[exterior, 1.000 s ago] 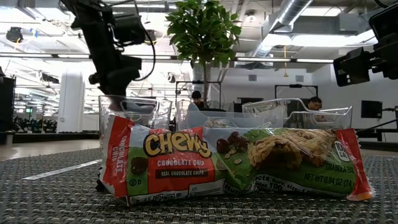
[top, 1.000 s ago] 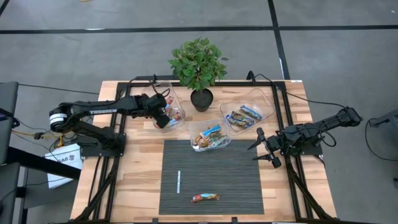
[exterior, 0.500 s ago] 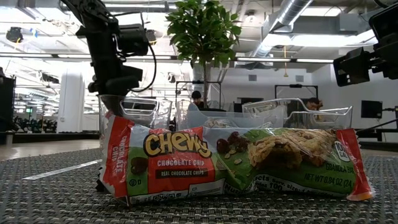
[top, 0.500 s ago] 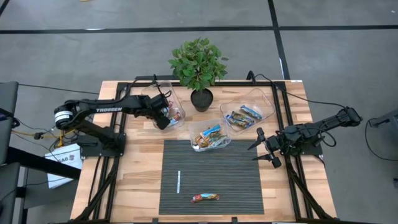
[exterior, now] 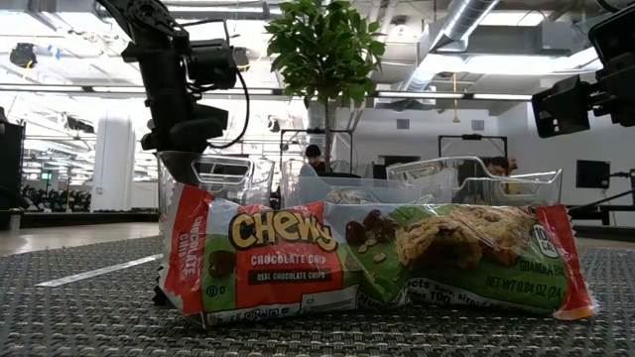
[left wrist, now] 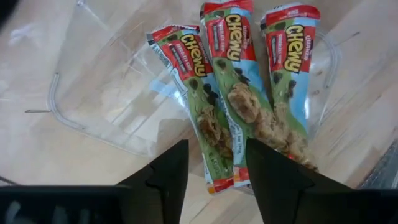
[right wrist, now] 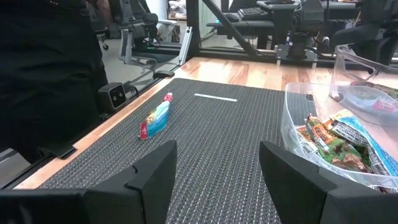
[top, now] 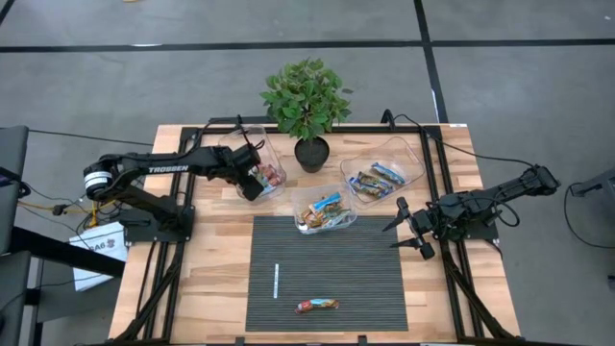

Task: Pick and place Granola Bars by type
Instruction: Put the red granola bar into the left transparent bin

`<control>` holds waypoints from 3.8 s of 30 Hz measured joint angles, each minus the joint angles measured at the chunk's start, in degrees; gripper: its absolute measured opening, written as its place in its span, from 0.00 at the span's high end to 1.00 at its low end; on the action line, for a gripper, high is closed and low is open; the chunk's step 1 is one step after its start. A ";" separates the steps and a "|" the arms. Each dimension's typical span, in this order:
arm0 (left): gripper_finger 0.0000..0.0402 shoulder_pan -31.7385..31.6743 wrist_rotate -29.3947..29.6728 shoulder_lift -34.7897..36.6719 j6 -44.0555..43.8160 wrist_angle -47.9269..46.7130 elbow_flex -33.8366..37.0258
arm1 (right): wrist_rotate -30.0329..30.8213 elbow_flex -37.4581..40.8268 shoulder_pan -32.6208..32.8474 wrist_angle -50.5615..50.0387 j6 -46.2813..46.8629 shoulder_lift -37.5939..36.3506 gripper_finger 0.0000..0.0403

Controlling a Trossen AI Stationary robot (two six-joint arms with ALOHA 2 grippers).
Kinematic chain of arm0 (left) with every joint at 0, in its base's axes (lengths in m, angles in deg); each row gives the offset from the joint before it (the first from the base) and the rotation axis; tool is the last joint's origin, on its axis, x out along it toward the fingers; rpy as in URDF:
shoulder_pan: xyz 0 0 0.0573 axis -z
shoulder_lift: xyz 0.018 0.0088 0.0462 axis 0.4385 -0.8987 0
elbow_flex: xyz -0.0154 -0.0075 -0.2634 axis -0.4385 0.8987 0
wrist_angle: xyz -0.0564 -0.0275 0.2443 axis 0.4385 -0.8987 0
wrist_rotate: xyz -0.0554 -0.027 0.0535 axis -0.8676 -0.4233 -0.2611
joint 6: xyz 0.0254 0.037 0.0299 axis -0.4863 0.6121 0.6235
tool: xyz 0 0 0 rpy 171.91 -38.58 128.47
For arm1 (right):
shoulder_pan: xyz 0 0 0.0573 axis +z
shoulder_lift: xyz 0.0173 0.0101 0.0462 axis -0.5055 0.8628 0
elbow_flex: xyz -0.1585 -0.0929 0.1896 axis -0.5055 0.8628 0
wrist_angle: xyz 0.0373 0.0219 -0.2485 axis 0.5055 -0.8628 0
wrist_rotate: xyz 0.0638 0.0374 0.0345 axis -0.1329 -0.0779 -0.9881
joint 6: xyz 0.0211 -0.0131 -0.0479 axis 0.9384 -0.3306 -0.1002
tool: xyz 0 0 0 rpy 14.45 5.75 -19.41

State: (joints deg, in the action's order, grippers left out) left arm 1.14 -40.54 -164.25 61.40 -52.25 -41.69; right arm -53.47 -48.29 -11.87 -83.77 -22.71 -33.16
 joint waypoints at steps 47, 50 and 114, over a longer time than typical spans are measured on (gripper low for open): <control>0.61 50.58 -9.35 27.24 -1.75 2.29 1.90 | 0.00 -0.01 -0.01 0.00 0.00 -0.02 0.45; 0.61 55.74 -10.59 27.23 -4.09 3.87 4.16 | 0.00 -0.01 -0.01 0.01 0.00 0.01 0.45; 0.61 53.79 -7.96 -39.40 -10.70 -2.93 -50.18 | 0.00 -0.01 0.01 0.10 0.00 -0.02 0.45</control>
State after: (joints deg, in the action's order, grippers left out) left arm 54.93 -48.50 -203.66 50.70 -55.18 -91.88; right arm -53.47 -48.29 -11.86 -83.67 -22.71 -33.18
